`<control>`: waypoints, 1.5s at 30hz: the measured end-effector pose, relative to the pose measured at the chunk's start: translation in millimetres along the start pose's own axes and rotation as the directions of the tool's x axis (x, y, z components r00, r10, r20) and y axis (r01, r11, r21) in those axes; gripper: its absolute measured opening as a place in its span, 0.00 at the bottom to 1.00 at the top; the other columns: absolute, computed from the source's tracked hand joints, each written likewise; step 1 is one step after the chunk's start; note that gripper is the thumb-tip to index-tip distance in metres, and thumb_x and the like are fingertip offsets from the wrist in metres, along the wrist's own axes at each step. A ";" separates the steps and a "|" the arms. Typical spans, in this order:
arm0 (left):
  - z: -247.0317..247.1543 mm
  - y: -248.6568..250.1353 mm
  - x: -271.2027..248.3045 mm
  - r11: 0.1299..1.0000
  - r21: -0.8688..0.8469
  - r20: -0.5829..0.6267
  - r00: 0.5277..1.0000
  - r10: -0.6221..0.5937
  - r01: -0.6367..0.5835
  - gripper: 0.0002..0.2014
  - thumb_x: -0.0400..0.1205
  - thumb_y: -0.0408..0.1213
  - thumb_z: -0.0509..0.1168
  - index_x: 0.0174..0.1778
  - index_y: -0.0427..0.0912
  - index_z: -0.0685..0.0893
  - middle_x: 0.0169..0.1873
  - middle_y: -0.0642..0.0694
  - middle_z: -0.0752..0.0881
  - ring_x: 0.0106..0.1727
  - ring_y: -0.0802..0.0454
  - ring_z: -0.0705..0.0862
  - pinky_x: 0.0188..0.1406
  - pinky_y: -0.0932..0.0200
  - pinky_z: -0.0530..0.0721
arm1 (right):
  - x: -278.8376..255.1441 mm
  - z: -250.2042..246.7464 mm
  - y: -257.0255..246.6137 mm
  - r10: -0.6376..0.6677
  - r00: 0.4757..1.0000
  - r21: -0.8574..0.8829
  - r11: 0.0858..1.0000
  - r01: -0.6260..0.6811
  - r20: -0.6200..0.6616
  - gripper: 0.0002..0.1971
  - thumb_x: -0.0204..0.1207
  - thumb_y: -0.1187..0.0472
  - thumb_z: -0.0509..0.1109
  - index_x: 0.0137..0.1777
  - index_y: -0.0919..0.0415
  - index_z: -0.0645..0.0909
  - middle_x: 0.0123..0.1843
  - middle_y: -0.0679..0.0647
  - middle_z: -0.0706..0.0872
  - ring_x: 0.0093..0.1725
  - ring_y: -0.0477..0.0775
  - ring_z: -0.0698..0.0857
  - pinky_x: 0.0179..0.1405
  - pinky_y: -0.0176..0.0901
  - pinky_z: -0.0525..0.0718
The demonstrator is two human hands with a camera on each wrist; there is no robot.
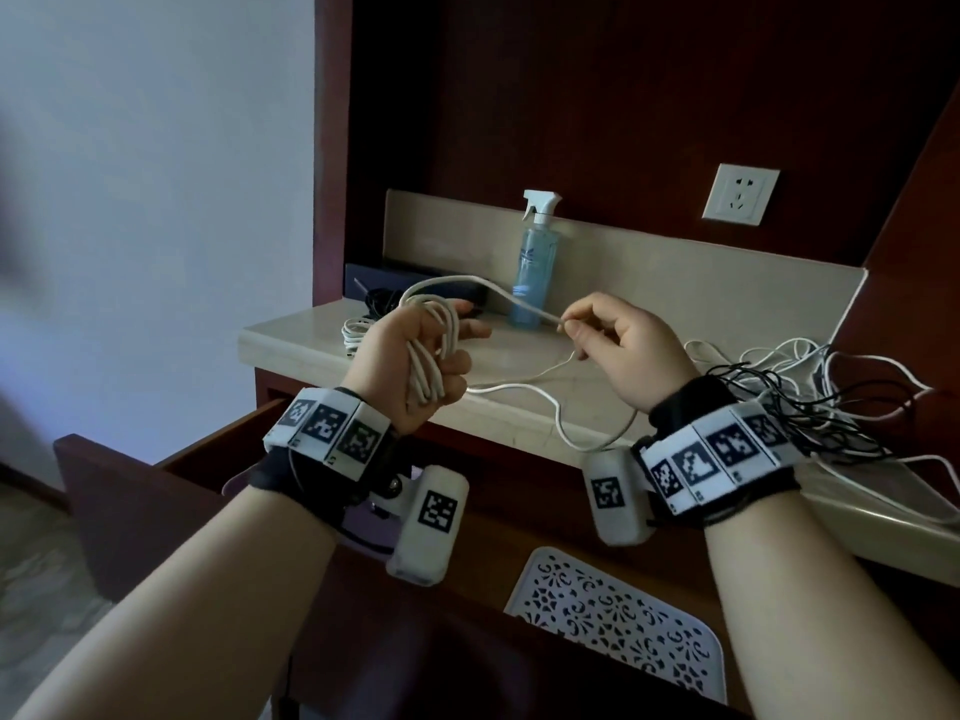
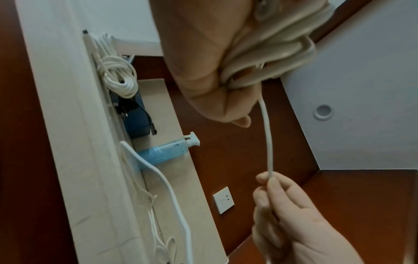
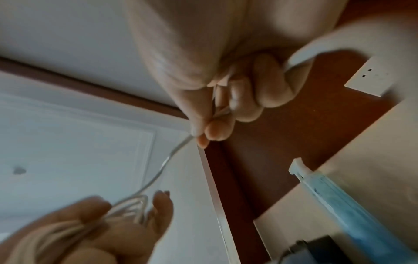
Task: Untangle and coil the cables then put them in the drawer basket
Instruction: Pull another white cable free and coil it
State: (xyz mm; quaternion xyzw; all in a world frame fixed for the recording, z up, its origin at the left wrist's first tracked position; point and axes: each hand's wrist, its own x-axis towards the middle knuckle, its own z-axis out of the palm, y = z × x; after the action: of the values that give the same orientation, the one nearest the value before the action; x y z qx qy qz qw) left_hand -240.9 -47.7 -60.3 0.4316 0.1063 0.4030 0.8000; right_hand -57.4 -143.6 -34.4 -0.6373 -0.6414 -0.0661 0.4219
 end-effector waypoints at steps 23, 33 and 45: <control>-33.2 -20.3 -40.1 0.973 -0.145 -0.110 0.980 0.164 -0.179 0.21 0.86 0.53 0.47 0.42 0.41 0.76 0.33 0.47 0.81 0.32 0.56 0.77 0.34 0.63 0.73 | -86.2 11.8 -0.7 0.274 0.961 0.050 0.960 -0.275 0.028 0.08 0.81 0.54 0.61 0.46 0.53 0.81 0.32 0.41 0.78 0.33 0.39 0.76 0.32 0.28 0.71; -45.0 -15.8 -41.2 0.886 -0.373 -0.226 0.953 0.203 -0.277 0.26 0.84 0.61 0.49 0.40 0.40 0.75 0.28 0.46 0.79 0.30 0.52 0.78 0.34 0.57 0.85 | -93.0 1.2 8.8 0.150 0.985 -0.015 0.988 -0.152 -0.084 0.03 0.77 0.57 0.68 0.42 0.49 0.80 0.39 0.42 0.83 0.41 0.35 0.79 0.37 0.19 0.72; -22.2 -27.0 -39.5 0.994 0.074 -0.134 0.987 0.084 -0.075 0.26 0.80 0.65 0.50 0.42 0.44 0.79 0.28 0.52 0.79 0.24 0.58 0.74 0.18 0.66 0.72 | -87.8 -9.2 -37.4 -0.274 0.949 0.061 0.956 0.286 -0.156 0.05 0.74 0.56 0.68 0.46 0.53 0.85 0.28 0.44 0.72 0.31 0.37 0.72 0.34 0.22 0.67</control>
State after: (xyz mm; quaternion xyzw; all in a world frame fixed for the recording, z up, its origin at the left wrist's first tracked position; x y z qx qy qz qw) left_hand -263.3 -71.6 -101.7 0.4342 0.1576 0.4594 0.7587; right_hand -100.6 -222.9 -66.5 -0.5151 -0.6952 -0.1452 0.4799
